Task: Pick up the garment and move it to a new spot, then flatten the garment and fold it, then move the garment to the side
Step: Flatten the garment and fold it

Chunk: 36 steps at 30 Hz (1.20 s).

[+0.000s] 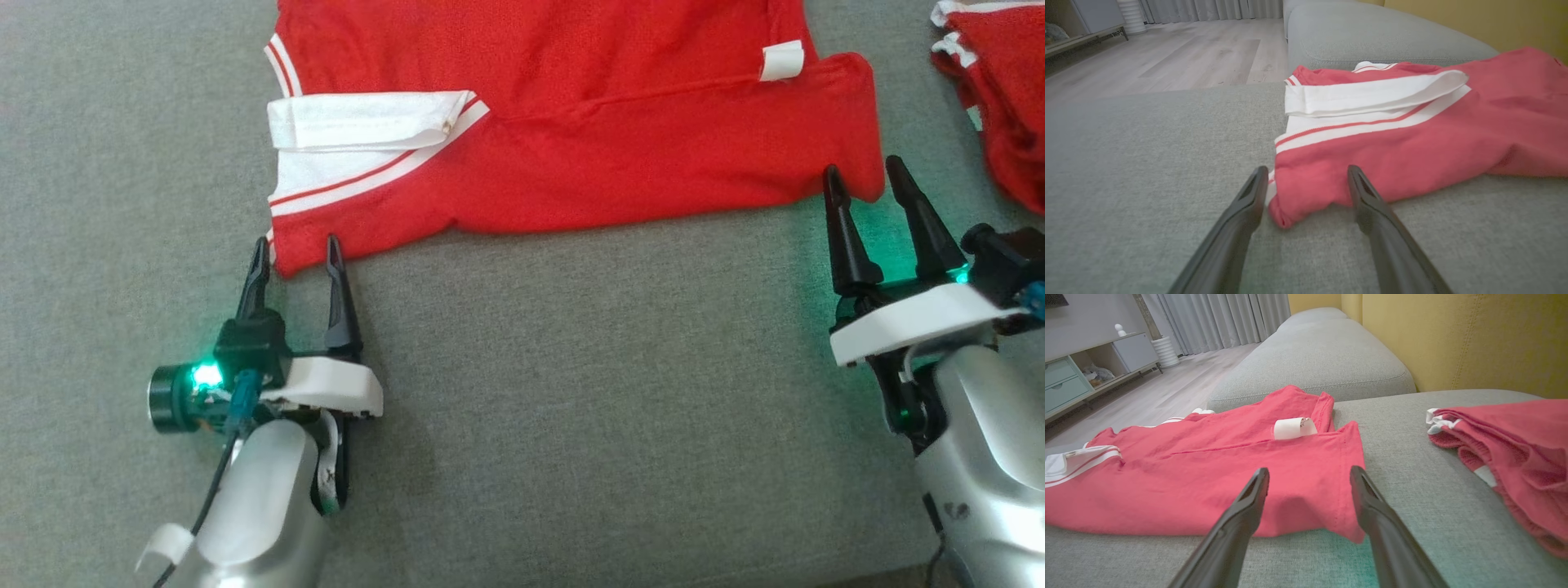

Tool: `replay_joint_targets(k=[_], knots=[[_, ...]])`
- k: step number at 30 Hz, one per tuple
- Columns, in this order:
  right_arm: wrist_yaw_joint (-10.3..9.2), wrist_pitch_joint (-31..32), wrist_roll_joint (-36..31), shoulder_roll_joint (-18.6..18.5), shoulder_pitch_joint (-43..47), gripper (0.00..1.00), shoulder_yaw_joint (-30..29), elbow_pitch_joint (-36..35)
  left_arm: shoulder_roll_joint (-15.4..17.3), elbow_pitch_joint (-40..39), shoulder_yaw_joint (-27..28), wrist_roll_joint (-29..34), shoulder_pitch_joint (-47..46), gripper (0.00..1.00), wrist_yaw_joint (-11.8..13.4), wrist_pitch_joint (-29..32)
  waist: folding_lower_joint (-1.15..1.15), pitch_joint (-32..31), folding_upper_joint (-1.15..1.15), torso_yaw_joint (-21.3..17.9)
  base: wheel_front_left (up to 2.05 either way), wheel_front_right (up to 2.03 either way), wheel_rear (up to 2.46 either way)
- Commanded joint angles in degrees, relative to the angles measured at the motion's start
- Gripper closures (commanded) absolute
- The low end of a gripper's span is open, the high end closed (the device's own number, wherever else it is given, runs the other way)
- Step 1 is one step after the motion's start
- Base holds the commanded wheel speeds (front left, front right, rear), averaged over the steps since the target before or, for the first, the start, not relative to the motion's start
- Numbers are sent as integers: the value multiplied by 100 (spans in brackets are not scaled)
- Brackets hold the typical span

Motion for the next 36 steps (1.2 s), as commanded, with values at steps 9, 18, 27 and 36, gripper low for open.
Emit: replay_joint_targets(k=[9,18,27,36], knots=[[39,-61,125,2,13,0,59,139,139,612,86,-221,-247,100,-237,459,1,-52,0,15,0,0,0],[39,-61,480,18,-310,0,-18,902,286,459,-51,-127,-308,100,-342,266,1,-119,0,193,0,0,0],[39,-61,809,4,-681,0,62,1533,375,244,-158,-67,-301,100,-317,244,1,-146,0,340,0,0,0],[39,-61,1223,-109,-885,100,551,2034,427,65,-220,-61,-190,100,-266,172,1,-171,0,457,0,0,0]])
